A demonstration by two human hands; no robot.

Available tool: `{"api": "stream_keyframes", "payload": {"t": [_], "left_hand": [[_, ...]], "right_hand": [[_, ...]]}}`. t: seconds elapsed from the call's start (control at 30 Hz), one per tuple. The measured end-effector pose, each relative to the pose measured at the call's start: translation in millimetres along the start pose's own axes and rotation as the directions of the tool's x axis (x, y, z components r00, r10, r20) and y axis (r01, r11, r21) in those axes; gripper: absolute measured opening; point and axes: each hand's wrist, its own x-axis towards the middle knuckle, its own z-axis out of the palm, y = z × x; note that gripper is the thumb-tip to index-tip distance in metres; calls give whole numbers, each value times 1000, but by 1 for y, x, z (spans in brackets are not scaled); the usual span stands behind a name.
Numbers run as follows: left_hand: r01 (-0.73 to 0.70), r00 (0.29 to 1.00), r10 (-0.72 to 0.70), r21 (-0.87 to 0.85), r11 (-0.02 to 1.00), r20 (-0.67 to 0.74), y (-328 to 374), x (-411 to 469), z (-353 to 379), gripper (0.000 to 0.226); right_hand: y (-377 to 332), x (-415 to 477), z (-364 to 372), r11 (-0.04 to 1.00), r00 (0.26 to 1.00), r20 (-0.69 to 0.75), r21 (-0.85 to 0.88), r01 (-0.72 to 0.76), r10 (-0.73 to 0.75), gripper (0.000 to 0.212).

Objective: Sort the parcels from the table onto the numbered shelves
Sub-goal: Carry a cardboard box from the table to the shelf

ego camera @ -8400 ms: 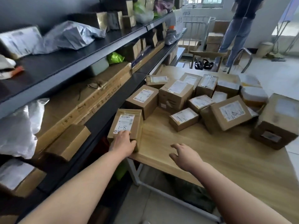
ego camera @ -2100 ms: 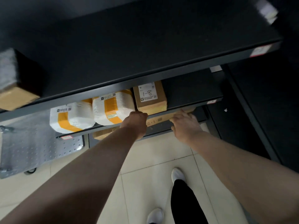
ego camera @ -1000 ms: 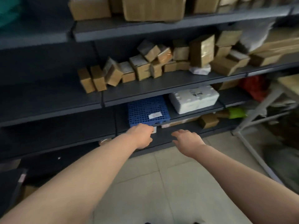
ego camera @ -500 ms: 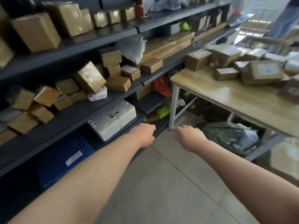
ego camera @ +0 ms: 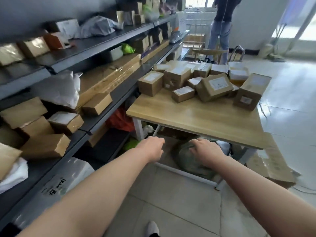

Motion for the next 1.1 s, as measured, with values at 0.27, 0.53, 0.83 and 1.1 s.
{"api": "stream_keyframes", "payload": {"t": [0.27,0.53,0.83,1.1], "left_hand": [[-158,984,165,-89,983,71,-19,143,-47,44],[-268,953,273,-53,962,131,5,254,-52,52],[-273,961,270,45,961,55,58,366,-89,54],[-142,989,140,-35,989,-43,120,466,-124,66]], "right_hand": [[35,83,-17,941,955,18,168,-295,296,41],[98,123,-15,830,884,62,317,-458,464,41],[190,218,-42,809,878,29,377,-452,477,42],[272,299,-53,782,883,101,427,-454,458,48]]}}
